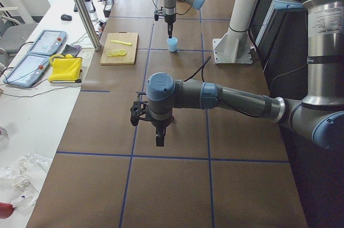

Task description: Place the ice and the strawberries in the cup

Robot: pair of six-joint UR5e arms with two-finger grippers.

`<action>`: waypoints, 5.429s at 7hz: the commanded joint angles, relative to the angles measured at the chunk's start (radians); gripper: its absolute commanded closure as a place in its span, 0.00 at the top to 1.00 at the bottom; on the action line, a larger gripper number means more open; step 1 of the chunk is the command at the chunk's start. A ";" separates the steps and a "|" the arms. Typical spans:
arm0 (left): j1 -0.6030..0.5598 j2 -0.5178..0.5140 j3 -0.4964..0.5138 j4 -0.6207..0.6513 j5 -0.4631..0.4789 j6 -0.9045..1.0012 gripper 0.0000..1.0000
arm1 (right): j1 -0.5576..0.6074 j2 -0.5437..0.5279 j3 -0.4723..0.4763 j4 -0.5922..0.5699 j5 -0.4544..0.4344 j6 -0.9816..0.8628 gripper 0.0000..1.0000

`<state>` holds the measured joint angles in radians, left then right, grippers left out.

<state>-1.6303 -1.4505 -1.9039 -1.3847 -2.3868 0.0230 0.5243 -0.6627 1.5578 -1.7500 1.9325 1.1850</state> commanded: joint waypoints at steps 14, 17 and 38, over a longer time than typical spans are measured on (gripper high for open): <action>0.000 -0.002 -0.026 0.001 0.000 -0.003 1.00 | 0.319 -0.606 0.543 0.115 0.083 -0.285 0.99; 0.000 0.001 -0.033 0.001 0.000 -0.003 1.00 | 0.540 -0.987 0.547 0.418 0.284 -0.601 0.99; 0.000 0.039 -0.096 0.001 0.000 -0.003 1.00 | 0.637 -1.235 0.272 0.478 0.269 -1.084 0.70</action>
<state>-1.6306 -1.4130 -1.9992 -1.3837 -2.3869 0.0199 1.1612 -1.8981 1.8376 -1.2720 2.1996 0.1013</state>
